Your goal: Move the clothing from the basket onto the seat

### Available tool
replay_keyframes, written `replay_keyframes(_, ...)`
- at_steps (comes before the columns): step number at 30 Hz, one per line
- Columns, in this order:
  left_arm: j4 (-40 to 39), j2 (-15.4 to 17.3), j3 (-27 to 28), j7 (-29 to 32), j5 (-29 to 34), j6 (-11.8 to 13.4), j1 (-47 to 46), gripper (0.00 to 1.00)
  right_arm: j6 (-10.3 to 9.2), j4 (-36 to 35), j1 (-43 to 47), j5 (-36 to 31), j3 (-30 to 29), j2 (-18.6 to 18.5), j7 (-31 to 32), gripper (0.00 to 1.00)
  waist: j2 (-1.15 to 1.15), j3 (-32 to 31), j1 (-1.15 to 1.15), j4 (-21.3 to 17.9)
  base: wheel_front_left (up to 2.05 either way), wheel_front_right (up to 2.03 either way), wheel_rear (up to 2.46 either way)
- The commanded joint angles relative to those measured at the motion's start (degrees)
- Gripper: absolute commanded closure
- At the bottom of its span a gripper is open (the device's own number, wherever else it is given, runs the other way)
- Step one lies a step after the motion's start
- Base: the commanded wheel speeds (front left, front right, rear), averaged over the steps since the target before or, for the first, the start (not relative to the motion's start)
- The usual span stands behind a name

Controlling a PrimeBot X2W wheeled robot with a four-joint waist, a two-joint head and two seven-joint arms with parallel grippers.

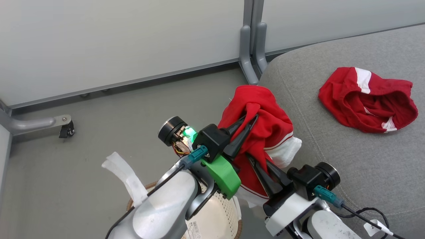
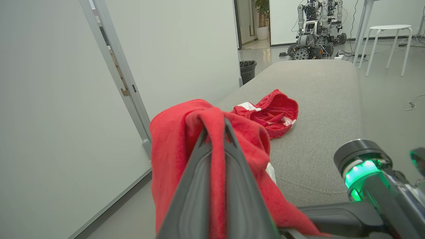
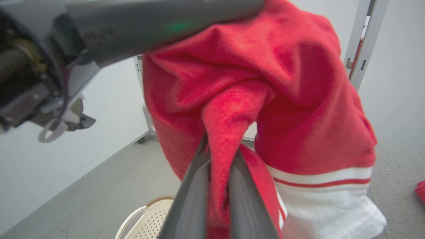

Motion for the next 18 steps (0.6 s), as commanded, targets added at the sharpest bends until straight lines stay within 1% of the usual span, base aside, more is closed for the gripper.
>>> replay_keyframes(1,0.2,-0.1,0.2,-0.4,-0.6,0.4,0.2,1.00,-0.10,-0.3,0.7,-0.3,-0.2,0.0,-0.2,1.00,0.00,0.0,0.00,0.1,0.00,0.00,0.00)
replay_keyframes(2,0.3,-0.1,0.4,-0.5,-0.7,0.6,0.3,0.78,-0.10,-0.4,0.7,-0.5,-0.3,0.0,-0.2,1.00,0.00,0.1,0.00,0.1,0.00,0.00,0.00)
replay_keyframes(3,0.3,-0.1,0.5,-0.5,-0.8,0.8,0.3,0.16,-0.10,-0.5,0.8,-0.5,-0.4,0.0,-0.2,1.00,0.00,0.1,0.00,0.1,0.00,0.00,0.00)
replay_keyframes(4,0.3,0.0,0.5,-0.4,-0.8,0.9,0.4,0.00,-0.10,-0.6,0.8,-0.5,-0.6,-0.1,-0.2,1.00,0.00,0.1,0.00,0.1,0.00,0.00,0.00)
replay_keyframes(18,0.2,1.4,1.1,-0.4,-1.8,2.7,2.0,0.00,-0.10,-1.7,1.0,-1.2,-2.2,-0.4,-0.2,1.00,0.00,0.3,0.00,0.5,0.00,0.00,0.00)
